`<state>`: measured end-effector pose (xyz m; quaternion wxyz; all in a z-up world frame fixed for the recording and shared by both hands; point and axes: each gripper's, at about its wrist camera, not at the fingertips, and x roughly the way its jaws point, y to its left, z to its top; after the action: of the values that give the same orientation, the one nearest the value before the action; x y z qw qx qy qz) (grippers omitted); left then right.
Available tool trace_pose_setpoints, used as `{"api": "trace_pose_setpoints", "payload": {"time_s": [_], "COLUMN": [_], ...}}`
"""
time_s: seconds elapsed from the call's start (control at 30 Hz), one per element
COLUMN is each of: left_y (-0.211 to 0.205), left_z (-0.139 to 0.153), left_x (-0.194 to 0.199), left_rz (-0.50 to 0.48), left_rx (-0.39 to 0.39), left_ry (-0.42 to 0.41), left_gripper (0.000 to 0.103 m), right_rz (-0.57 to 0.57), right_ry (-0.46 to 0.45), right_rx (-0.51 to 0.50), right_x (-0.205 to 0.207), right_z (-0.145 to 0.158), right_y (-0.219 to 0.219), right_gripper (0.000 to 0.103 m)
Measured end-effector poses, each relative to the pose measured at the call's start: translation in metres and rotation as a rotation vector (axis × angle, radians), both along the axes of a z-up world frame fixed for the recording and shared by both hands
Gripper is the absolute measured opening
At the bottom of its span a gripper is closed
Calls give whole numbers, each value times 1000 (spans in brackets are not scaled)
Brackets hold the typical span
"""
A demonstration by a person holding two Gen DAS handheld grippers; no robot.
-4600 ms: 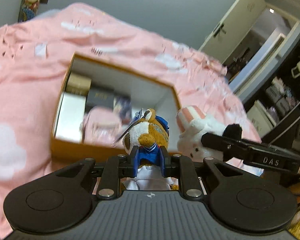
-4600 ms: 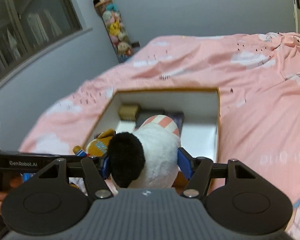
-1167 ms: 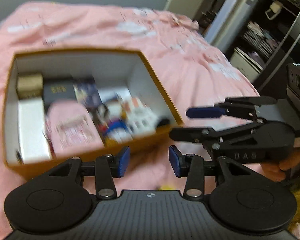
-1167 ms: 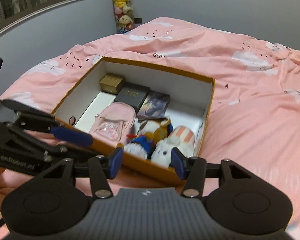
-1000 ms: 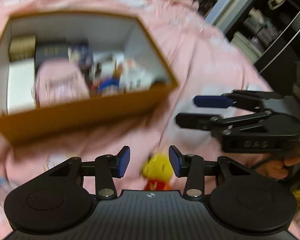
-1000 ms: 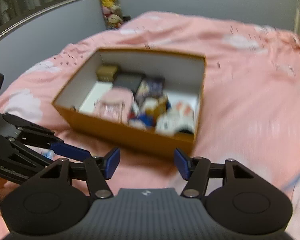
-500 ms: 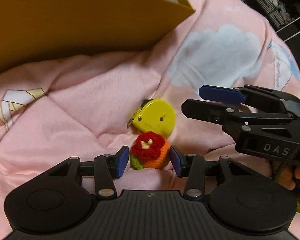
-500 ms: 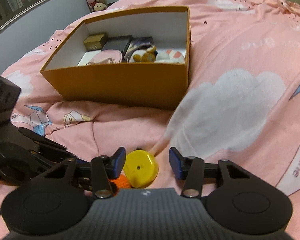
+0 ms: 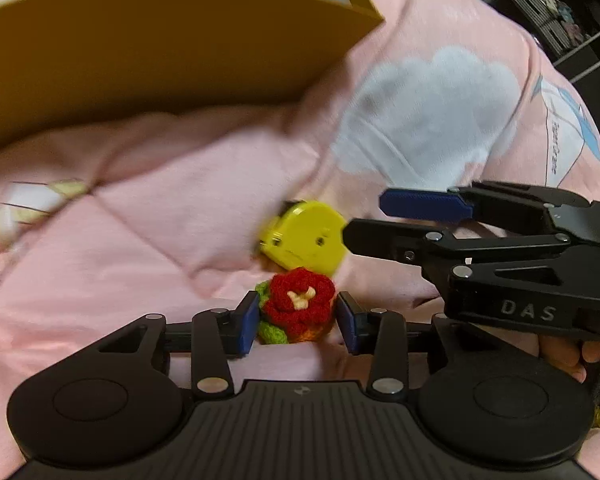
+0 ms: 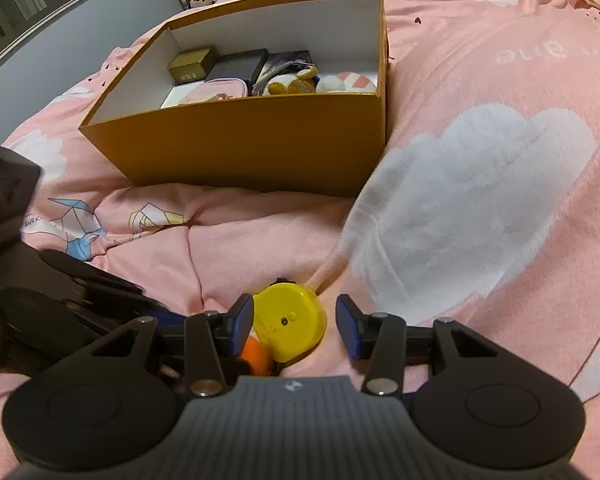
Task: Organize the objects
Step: 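Grasp the red knitted flower with the left tool while the right tool grasps the yellow tape measure, then lift the flower and tape measure over the orange box with both tools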
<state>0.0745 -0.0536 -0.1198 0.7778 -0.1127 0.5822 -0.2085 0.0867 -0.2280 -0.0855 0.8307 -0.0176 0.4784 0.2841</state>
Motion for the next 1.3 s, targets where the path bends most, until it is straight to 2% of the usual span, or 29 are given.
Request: {"api": "trace_pose_setpoints", "payload": {"time_s": [0.17, 0.27, 0.4, 0.53, 0.97, 1.13, 1.3], "left_y": [35, 49, 59, 59, 58, 58, 62], "left_z": [29, 38, 36, 29, 17, 25, 51], "left_x": [-14, -12, -6, -6, -3, -4, -2], "left_rz": [125, 187, 223, 218, 221, 202, 188], "left_rx": [-6, 37, 43, 42, 23, -5, -44], "left_ry": [-80, -124, -106, -88, -61, -86, -140], "left_gripper": [46, 46, 46, 46, 46, 46, 46], "right_rz": [35, 90, 165, 219, 229, 229, 219], "right_ry": [-10, -19, -78, -107, -71, -81, -119], "right_rx": [-30, -68, -187, -278, -327, -319, -262], "right_x": [-1, -3, -9, -14, -8, -10, -7], "right_z": [1, 0, -7, -16, -31, -26, 3], "right_y": [7, 17, 39, 53, 60, 59, 50], "right_gripper": [48, 48, 53, 53, 53, 52, 52]}}
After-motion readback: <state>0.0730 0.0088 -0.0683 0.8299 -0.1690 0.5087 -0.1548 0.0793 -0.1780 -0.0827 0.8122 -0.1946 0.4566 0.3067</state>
